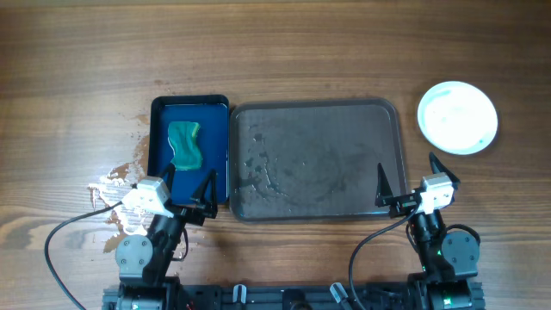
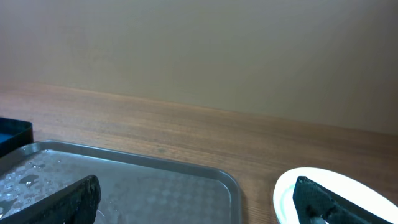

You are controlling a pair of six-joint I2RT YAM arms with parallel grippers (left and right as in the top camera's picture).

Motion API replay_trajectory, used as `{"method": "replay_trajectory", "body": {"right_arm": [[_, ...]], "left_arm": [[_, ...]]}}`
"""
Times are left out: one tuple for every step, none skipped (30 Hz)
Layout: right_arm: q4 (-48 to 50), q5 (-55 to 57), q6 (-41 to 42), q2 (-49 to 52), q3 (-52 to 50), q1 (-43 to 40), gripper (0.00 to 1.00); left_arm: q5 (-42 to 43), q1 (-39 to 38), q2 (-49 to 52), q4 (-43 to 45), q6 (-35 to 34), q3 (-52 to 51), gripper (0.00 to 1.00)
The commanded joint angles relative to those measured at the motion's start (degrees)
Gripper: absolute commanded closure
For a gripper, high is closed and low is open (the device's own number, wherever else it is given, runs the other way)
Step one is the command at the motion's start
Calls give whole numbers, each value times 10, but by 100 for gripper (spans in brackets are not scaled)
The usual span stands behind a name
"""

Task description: Clean dirty plates on tray and stack at the side

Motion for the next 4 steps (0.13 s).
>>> {"method": "replay_trajectory", "body": {"right_arm": [[3,-7,-8,-6,-1,1,0],[3,-7,-7,-6,-1,1,0],[3,-7,-8,-6,-1,1,0],[3,-7,-8,-6,-1,1,0]], "left_arm": [[7,4,-5,-2,1,-2,0],[7,4,-5,-2,1,-2,0],[7,4,-5,-2,1,-2,0],[7,4,-5,-2,1,-2,0]]}}
